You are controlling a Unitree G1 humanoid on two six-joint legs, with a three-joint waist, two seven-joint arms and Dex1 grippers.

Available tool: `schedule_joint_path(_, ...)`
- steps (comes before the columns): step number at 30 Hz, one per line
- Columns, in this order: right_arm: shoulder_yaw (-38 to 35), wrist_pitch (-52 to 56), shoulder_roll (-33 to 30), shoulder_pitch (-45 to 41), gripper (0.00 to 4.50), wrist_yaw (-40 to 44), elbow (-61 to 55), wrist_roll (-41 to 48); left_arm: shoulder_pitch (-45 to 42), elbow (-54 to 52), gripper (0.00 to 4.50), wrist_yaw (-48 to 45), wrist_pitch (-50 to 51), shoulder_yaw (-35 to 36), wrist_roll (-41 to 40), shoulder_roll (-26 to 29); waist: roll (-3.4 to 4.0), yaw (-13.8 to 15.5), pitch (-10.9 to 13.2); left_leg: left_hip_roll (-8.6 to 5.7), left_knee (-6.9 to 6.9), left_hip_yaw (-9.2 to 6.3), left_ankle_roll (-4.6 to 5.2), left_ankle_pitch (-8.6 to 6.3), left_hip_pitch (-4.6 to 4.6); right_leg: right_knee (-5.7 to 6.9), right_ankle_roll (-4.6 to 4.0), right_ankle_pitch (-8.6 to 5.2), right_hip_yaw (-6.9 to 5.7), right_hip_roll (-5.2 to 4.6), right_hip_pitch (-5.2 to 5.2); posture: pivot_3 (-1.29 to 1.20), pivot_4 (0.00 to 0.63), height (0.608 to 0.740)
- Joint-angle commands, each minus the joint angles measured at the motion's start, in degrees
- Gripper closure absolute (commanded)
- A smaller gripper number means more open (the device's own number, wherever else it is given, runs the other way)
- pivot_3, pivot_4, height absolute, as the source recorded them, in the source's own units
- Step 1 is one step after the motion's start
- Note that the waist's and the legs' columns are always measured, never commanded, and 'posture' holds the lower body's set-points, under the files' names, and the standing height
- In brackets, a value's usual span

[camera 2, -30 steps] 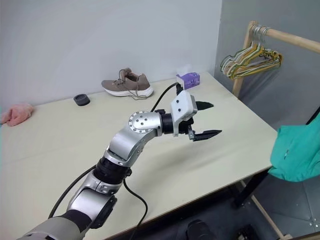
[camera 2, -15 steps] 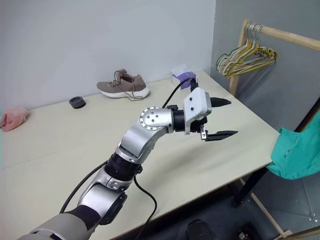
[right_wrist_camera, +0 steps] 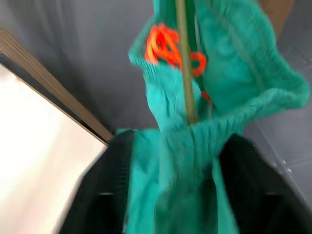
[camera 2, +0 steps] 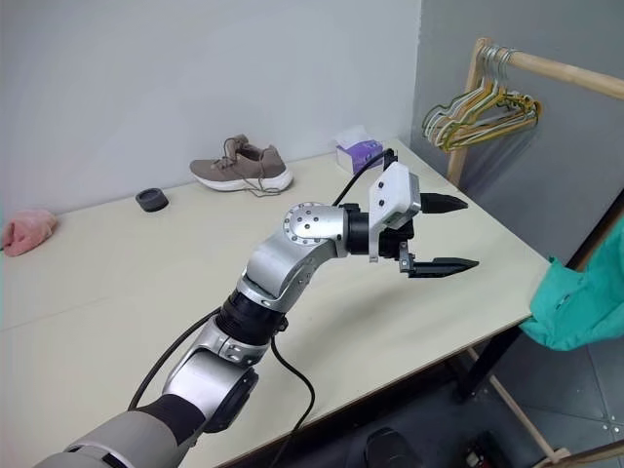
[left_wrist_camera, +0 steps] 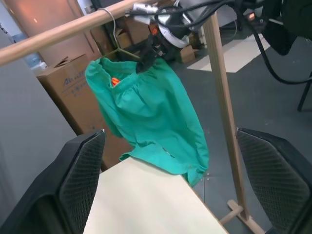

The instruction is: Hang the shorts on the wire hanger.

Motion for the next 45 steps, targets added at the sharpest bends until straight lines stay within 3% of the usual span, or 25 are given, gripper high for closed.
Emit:
schedule_joint_path(1,-5.33,0.94,-0.27,1.38,0.42,-3.10,-8.58,1.56,-1.23,-0.32,0.00,-0.17,-1.23,1.36,-0.42,-0.01,0.02,0.01,-0.01,0.00,0.00,0.01,0.00,0.00,0.00,0.00,0.00,0.00,0.00,0.00,0.00,-0.39,0.000,0.740)
schedule_joint_path(2,-6.30,1.12,0.05,1.99,0.08,-3.77,-10.13,1.68,-1.23,-0.22,0.00,-0.23,-1.32,1.33,-0.40,0.01,0.02,0.00,-0.01,0.00,0.00,0.02,0.01,-0.01,0.00,0.01,0.01,0.00,0.01,0.00,-0.01,-0.39,0.000,0.740)
schedule_joint_path(3,-6.54,0.32,0.30,3.20,0.03,-3.94,-12.59,1.59,-1.18,-0.21,0.00,-0.29,-1.37,1.28,-0.36,0.05,0.02,-0.03,-0.01,0.00,0.00,0.02,0.01,-0.01,0.00,0.00,0.01,0.00,0.02,0.00,-0.03,-0.39,0.000,0.740)
schedule_joint_path(13,-3.13,-15.84,8.39,10.92,0.03,-3.74,-37.81,1.75,0.16,0.48,0.00,1.29,-1.87,1.86,1.01,2.14,0.09,-0.93,-0.06,0.04,0.00,0.05,0.03,-0.02,0.00,0.01,0.08,0.02,0.04,0.01,-0.05,-0.38,0.000,0.740)
schedule_joint_path(17,5.75,-19.97,17.40,16.70,0.03,3.08,-53.96,7.27,4.06,-0.77,0.00,6.42,-1.30,3.97,3.99,6.24,0.12,-1.29,-0.12,0.11,0.01,-0.07,0.03,-0.02,-0.01,0.03,0.11,0.03,0.06,0.06,-0.03,-0.34,0.000,0.740)
schedule_joint_path(21,13.86,-26.36,26.84,20.45,0.03,4.27,-60.81,7.88,9.66,-2.86,0.00,15.83,1.05,8.84,7.12,10.04,0.31,-0.66,-0.24,0.16,0.06,-0.23,0.03,-0.02,-0.04,0.11,0.11,0.03,-0.02,0.10,-0.05,-0.29,0.000,0.740)
schedule_joint_path(27,28.29,-39.61,42.53,25.24,0.03,3.35,-57.38,2.48,27.66,-12.29,0.00,32.74,5.47,25.20,8.70,14.78,-0.14,1.64,-0.45,0.22,0.19,-0.64,0.03,-0.02,-0.10,0.28,-0.17,0.23,-0.27,-0.13,-0.25,-0.20,0.000,0.740)
schedule_joint_path(32,32.57,-47.99,50.98,26.71,0.03,0.31,-44.66,-1.86,41.44,-20.04,0.00,41.51,7.43,31.74,11.50,14.90,-0.43,7.20,-0.58,0.20,0.23,-0.71,0.02,-0.03,-0.16,0.33,-0.37,0.40,-0.38,-0.20,-0.36,-0.10,0.000,0.740)
schedule_joint_path(38,32.44,-55.05,56.35,25.49,0.03,-1.86,-34.81,-3.85,44.52,-20.28,0.00,44.98,5.82,33.83,9.70,12.14,-0.58,15.25,-0.60,0.13,0.32,-0.83,0.00,-0.02,-0.17,0.26,-0.47,0.69,-0.57,-0.21,-0.30,-0.05,0.000,0.740)
schedule_joint_path(45,32.83,-56.52,56.94,24.78,0.03,0.14,-31.67,-3.71,43.01,-19.48,0.00,42.30,5.74,33.72,7.52,14.03,-0.62,17.78,-0.59,0.15,0.52,-0.76,0.01,-0.01,-0.12,0.32,-0.52,0.76,-0.52,0.08,-0.23,0.05,0.000,0.740)
